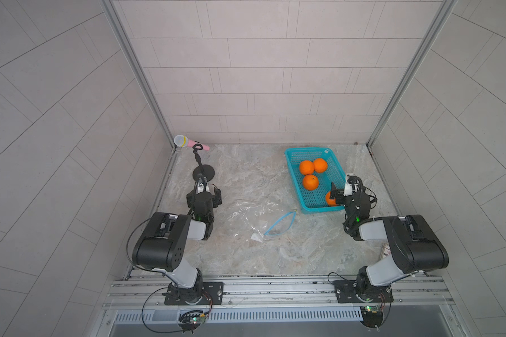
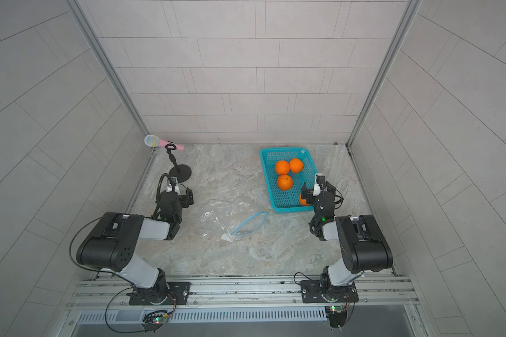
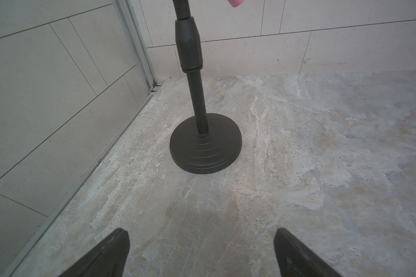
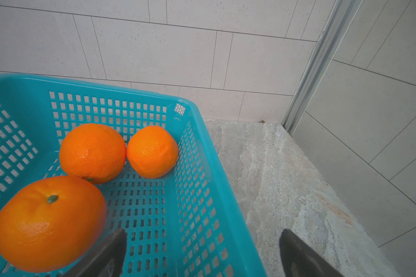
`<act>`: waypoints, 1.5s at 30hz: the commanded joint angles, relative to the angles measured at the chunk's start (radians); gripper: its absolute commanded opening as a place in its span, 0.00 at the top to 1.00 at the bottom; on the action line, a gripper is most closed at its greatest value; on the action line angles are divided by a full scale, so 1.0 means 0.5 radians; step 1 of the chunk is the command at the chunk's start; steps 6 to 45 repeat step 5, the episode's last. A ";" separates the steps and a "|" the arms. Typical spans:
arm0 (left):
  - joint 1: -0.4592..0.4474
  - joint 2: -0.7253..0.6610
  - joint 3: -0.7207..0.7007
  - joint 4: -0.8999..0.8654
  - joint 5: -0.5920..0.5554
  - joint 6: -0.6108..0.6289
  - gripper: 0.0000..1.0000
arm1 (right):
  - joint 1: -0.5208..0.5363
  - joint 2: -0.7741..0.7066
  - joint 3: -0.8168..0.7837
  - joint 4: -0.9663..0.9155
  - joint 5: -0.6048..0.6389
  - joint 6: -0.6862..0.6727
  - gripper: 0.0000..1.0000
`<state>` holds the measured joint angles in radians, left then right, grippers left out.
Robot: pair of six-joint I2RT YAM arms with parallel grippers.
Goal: Open the zip-top bag and take out the orange
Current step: Reset both arms
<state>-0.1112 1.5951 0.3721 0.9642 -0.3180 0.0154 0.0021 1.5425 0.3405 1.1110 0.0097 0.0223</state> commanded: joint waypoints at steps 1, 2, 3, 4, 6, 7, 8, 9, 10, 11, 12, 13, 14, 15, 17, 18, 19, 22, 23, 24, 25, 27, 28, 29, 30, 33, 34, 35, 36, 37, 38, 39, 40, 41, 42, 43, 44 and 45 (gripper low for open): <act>0.016 -0.019 0.020 -0.014 0.001 0.002 0.00 | 0.014 0.027 -0.007 -0.249 0.004 0.029 0.00; 0.016 -0.015 0.023 -0.018 0.002 0.002 0.00 | 0.014 0.035 -0.001 -0.254 0.008 0.033 0.00; 0.021 -0.012 0.031 -0.035 0.015 -0.002 0.00 | 0.014 0.055 -0.004 -0.211 0.012 0.043 0.00; 0.038 -0.012 0.048 -0.067 0.053 -0.010 0.00 | 0.014 0.048 -0.004 -0.220 0.019 0.045 0.00; 0.054 -0.016 0.060 -0.103 0.091 -0.022 0.00 | 0.014 0.039 0.013 -0.263 0.033 0.043 0.00; 0.054 -0.016 0.060 -0.103 0.091 -0.022 0.00 | 0.014 0.039 0.013 -0.263 0.033 0.043 0.00; 0.054 -0.016 0.060 -0.103 0.091 -0.022 0.00 | 0.014 0.039 0.013 -0.263 0.033 0.043 0.00; 0.054 -0.016 0.060 -0.103 0.091 -0.022 0.00 | 0.014 0.039 0.013 -0.263 0.033 0.043 0.00; 0.054 -0.016 0.060 -0.103 0.091 -0.022 0.00 | 0.014 0.039 0.013 -0.263 0.033 0.043 0.00; 0.054 -0.016 0.060 -0.103 0.091 -0.022 0.00 | 0.014 0.039 0.013 -0.263 0.033 0.043 0.00; 0.054 -0.016 0.060 -0.103 0.091 -0.022 0.00 | 0.014 0.039 0.013 -0.263 0.033 0.043 0.00; 0.054 -0.016 0.060 -0.103 0.091 -0.022 0.00 | 0.014 0.039 0.013 -0.263 0.033 0.043 0.00; 0.054 -0.016 0.060 -0.103 0.091 -0.022 0.00 | 0.014 0.039 0.013 -0.263 0.033 0.043 0.00; 0.054 -0.016 0.060 -0.103 0.091 -0.022 0.00 | 0.014 0.039 0.013 -0.263 0.033 0.043 0.00; 0.054 -0.016 0.060 -0.103 0.091 -0.022 0.00 | 0.014 0.039 0.013 -0.263 0.033 0.043 0.00; 0.054 -0.016 0.060 -0.103 0.091 -0.022 0.00 | 0.014 0.039 0.013 -0.263 0.033 0.043 0.00; 0.054 -0.016 0.060 -0.103 0.091 -0.022 0.00 | 0.014 0.039 0.013 -0.263 0.033 0.043 0.00; 0.054 -0.016 0.060 -0.103 0.091 -0.022 0.00 | 0.014 0.039 0.013 -0.263 0.033 0.043 0.00; 0.054 -0.016 0.060 -0.103 0.091 -0.022 0.00 | 0.014 0.039 0.013 -0.263 0.033 0.043 0.00; 0.054 -0.016 0.060 -0.103 0.091 -0.022 0.00 | 0.014 0.039 0.013 -0.263 0.033 0.043 0.00; 0.054 -0.016 0.060 -0.103 0.091 -0.022 0.00 | 0.014 0.039 0.013 -0.263 0.033 0.043 0.00; 0.054 -0.016 0.060 -0.103 0.091 -0.022 0.00 | 0.014 0.039 0.013 -0.263 0.033 0.043 0.00; 0.054 -0.016 0.060 -0.103 0.091 -0.022 0.00 | 0.014 0.039 0.013 -0.263 0.033 0.043 0.00; 0.054 -0.016 0.060 -0.103 0.091 -0.022 0.00 | 0.014 0.039 0.013 -0.263 0.033 0.043 0.00; 0.054 -0.016 0.060 -0.103 0.091 -0.022 0.00 | 0.014 0.039 0.013 -0.263 0.033 0.043 0.00; 0.054 -0.016 0.060 -0.103 0.091 -0.022 0.00 | 0.014 0.039 0.013 -0.263 0.033 0.043 0.00; 0.054 -0.016 0.060 -0.103 0.091 -0.022 0.00 | 0.014 0.039 0.013 -0.263 0.033 0.043 0.00; 0.054 -0.016 0.060 -0.103 0.091 -0.022 0.00 | 0.014 0.039 0.013 -0.263 0.033 0.043 0.00; 0.054 -0.016 0.060 -0.103 0.091 -0.022 0.00 | 0.014 0.039 0.013 -0.263 0.033 0.043 0.00; 0.054 -0.016 0.060 -0.103 0.091 -0.022 0.00 | 0.014 0.039 0.013 -0.263 0.033 0.043 0.00; 0.054 -0.016 0.060 -0.103 0.091 -0.022 0.00 | 0.014 0.039 0.013 -0.263 0.033 0.043 0.00; 0.054 -0.016 0.060 -0.103 0.091 -0.022 0.00 | 0.014 0.039 0.013 -0.263 0.033 0.043 0.00; 0.054 -0.016 0.060 -0.103 0.091 -0.022 0.00 | 0.014 0.039 0.013 -0.263 0.033 0.043 0.00; 0.054 -0.016 0.060 -0.103 0.091 -0.022 0.00 | 0.014 0.039 0.013 -0.263 0.033 0.043 0.00; 0.054 -0.016 0.060 -0.103 0.091 -0.022 0.00 | 0.014 0.039 0.013 -0.263 0.033 0.043 0.00; 0.054 -0.016 0.060 -0.103 0.091 -0.022 0.00 | 0.014 0.039 0.013 -0.263 0.033 0.043 0.00; 0.054 -0.016 0.060 -0.103 0.091 -0.022 0.00 | 0.014 0.039 0.013 -0.263 0.033 0.043 0.00; 0.054 -0.016 0.060 -0.103 0.091 -0.022 0.00 | 0.014 0.039 0.013 -0.263 0.033 0.043 0.00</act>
